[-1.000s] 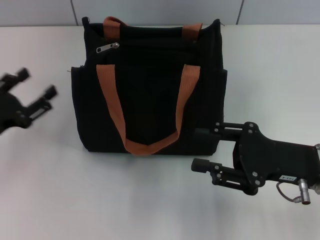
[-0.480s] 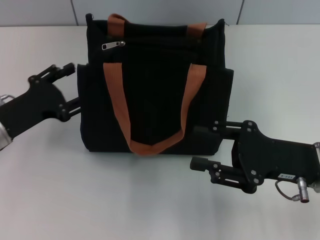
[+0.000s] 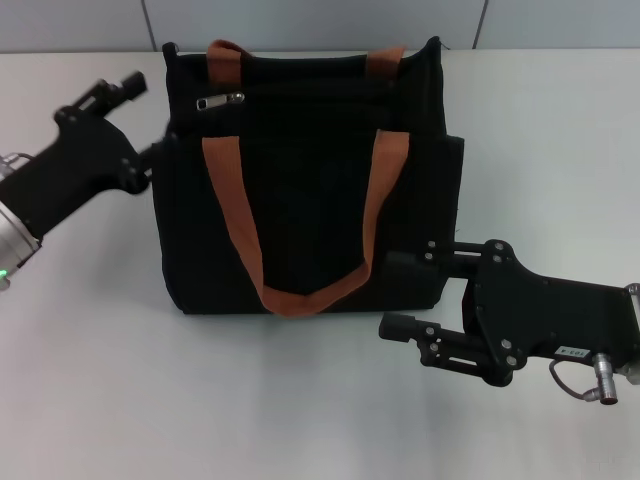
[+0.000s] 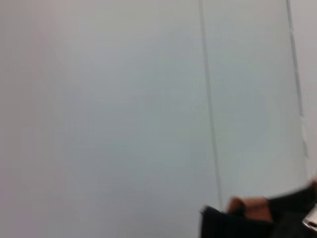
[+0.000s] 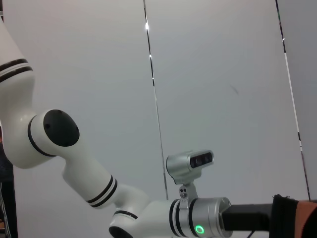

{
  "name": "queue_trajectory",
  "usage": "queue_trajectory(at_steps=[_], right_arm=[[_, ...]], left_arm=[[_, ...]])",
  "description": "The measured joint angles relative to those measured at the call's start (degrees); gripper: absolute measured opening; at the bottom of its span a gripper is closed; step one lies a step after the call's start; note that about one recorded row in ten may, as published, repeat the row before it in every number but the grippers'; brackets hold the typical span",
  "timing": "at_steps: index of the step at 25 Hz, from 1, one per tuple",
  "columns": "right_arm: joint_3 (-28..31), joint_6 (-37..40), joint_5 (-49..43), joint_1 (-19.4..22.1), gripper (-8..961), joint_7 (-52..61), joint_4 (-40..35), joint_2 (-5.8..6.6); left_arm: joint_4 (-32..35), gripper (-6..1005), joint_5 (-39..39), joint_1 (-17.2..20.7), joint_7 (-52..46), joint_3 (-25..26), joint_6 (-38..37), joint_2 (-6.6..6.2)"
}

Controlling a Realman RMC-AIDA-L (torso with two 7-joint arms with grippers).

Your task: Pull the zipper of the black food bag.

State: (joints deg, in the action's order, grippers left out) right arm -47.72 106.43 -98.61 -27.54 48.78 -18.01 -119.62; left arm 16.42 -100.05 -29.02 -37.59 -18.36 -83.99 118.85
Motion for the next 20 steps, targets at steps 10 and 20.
queue_trajectory(at_steps=[10, 20], right_arm=[[0.0, 0.0, 0.0, -0.3, 534, 0.0, 0.0, 0.00], [0.0, 0.0, 0.3, -0.6, 533, 0.0, 0.0, 0.00]], left_arm=[[-1.5, 753, 4.3, 1.2, 0.0, -0.4, -0.9, -0.08], [-3.3, 738, 3.9, 1.4, 3.6, -3.0, -0.3, 0.05]])
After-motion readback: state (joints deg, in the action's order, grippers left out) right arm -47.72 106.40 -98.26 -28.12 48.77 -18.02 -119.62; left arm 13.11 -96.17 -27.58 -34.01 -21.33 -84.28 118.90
